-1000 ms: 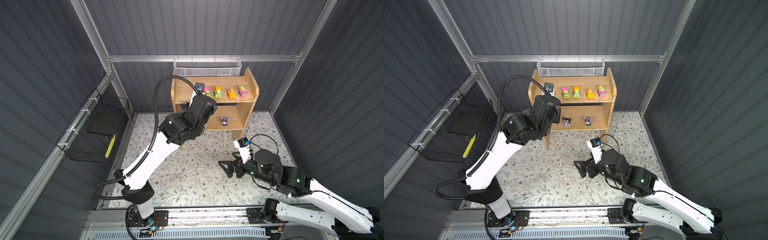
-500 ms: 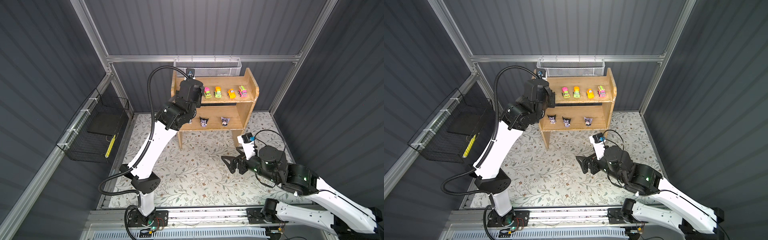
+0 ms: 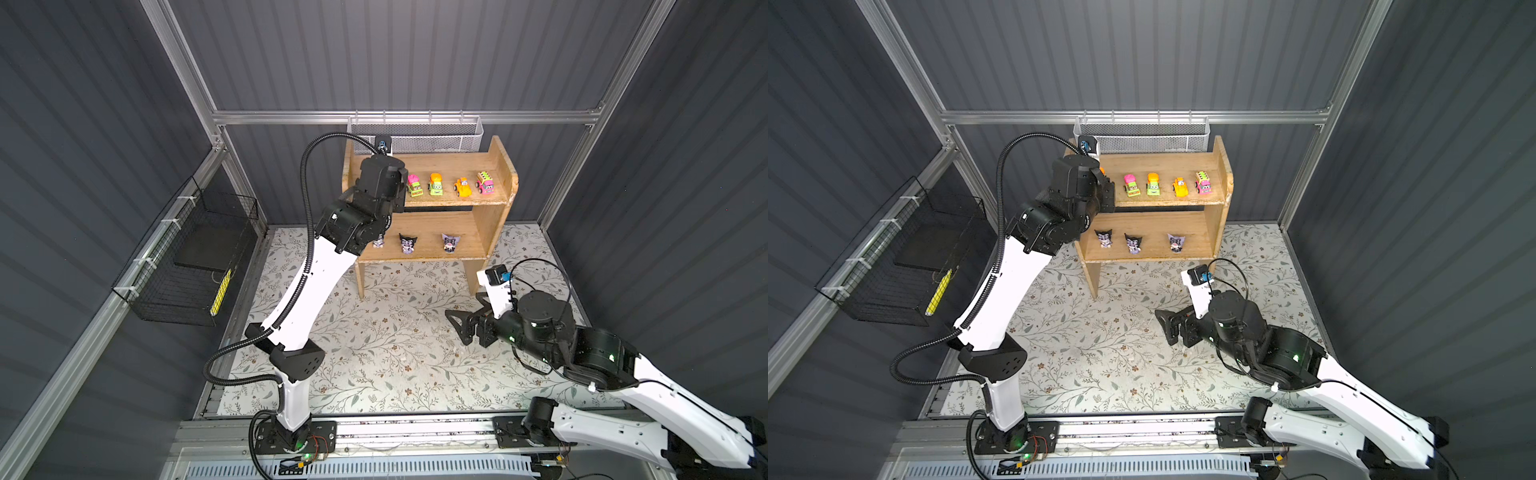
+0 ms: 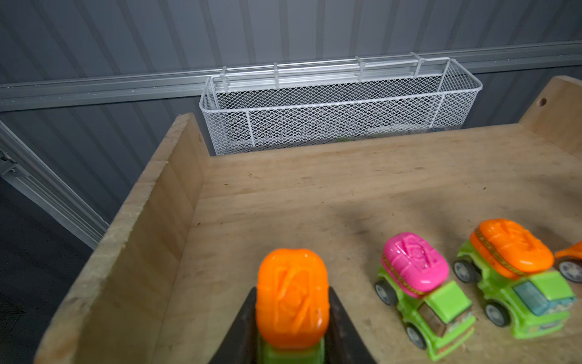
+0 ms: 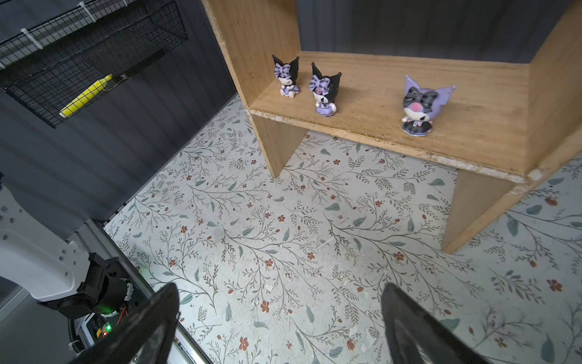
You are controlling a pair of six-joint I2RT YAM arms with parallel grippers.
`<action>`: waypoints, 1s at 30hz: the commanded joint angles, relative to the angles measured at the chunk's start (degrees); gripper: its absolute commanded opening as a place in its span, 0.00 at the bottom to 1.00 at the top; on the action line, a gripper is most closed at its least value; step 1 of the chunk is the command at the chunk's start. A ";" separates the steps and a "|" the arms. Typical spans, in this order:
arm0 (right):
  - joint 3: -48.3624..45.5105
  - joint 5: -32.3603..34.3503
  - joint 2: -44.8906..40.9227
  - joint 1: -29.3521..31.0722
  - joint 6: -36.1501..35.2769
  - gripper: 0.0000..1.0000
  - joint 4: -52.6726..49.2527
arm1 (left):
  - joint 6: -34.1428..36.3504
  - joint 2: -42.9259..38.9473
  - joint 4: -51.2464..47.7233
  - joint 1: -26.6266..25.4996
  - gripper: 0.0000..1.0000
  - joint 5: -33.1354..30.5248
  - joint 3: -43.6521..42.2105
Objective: Place and organize the plastic toys onto the shelf
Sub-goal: 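Lower the orange-and-green car onto the top shelf beside the pink car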
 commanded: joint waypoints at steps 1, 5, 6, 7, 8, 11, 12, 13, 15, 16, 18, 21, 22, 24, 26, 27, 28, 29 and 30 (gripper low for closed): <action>0.55 1.09 -0.68 -0.37 -0.15 0.99 -0.78 | -0.82 0.94 1.81 0.86 0.33 1.65 -0.21; 0.26 1.02 -0.90 -0.81 -0.01 0.99 -0.82 | -1.60 1.44 1.81 1.51 0.33 2.74 -0.12; 0.23 0.93 -0.95 -0.98 -0.01 0.99 -0.81 | -1.72 1.49 1.79 1.57 0.33 3.06 -0.12; 0.28 0.91 -0.99 -1.10 -0.09 0.99 -0.82 | -1.75 1.62 1.77 1.61 0.33 3.28 -0.12; 0.28 0.90 -0.99 -1.16 -0.14 0.99 -0.89 | -1.95 1.67 1.65 1.62 0.33 3.37 -0.12; 0.18 0.58 -0.82 -1.80 -0.21 0.99 -0.67 | -2.18 1.82 1.46 1.75 0.33 3.62 -0.67; 0.17 0.40 -0.75 -1.86 -0.19 0.99 -0.73 | -2.23 1.65 1.66 1.79 0.33 3.67 -1.11; 0.15 0.39 -0.73 -1.99 -0.14 0.99 -0.68 | -2.23 1.43 1.80 1.79 0.33 3.72 -1.54; 0.02 0.32 -0.81 -2.09 -0.10 0.99 -0.62 | -2.31 1.11 2.07 1.96 0.33 4.03 -2.30; -0.11 0.25 -0.90 -2.15 -0.06 0.99 -0.72 | -2.49 0.96 2.09 1.97 0.33 4.20 -2.41; -0.41 0.16 -1.14 -2.30 0.07 0.99 -0.64 | -2.67 0.97 1.90 1.97 0.34 4.48 -2.45; -0.78 0.05 -1.34 -2.56 0.30 0.99 -0.73 | -2.69 0.90 1.90 1.98 0.36 4.83 -2.72; -0.82 -0.06 -1.38 -2.72 0.35 0.99 -0.66 | -2.67 0.88 1.98 2.01 0.36 5.04 -2.84; -0.86 -0.19 -1.51 -2.84 0.35 0.99 -0.73 | -2.76 0.76 2.51 2.05 0.40 5.19 -3.27; -0.97 -0.23 -1.65 -3.02 0.42 0.99 -0.59 | -2.70 0.79 2.84 2.05 0.47 5.44 -3.21; -0.92 -0.23 -1.69 -3.10 0.41 0.99 -0.57 | -2.47 0.80 2.99 2.05 0.50 5.65 -3.14; -1.07 -0.29 -1.69 -3.18 0.37 0.99 -0.55 | -2.16 0.92 3.05 2.05 0.53 5.79 -2.75; -1.02 -0.43 -1.65 -3.31 0.34 0.99 -0.52 | -1.89 1.13 2.81 2.05 0.55 5.62 -2.17; -0.95 -0.48 -1.61 -3.31 0.34 0.99 -0.47 | -1.82 1.30 2.48 2.05 0.56 5.50 -1.54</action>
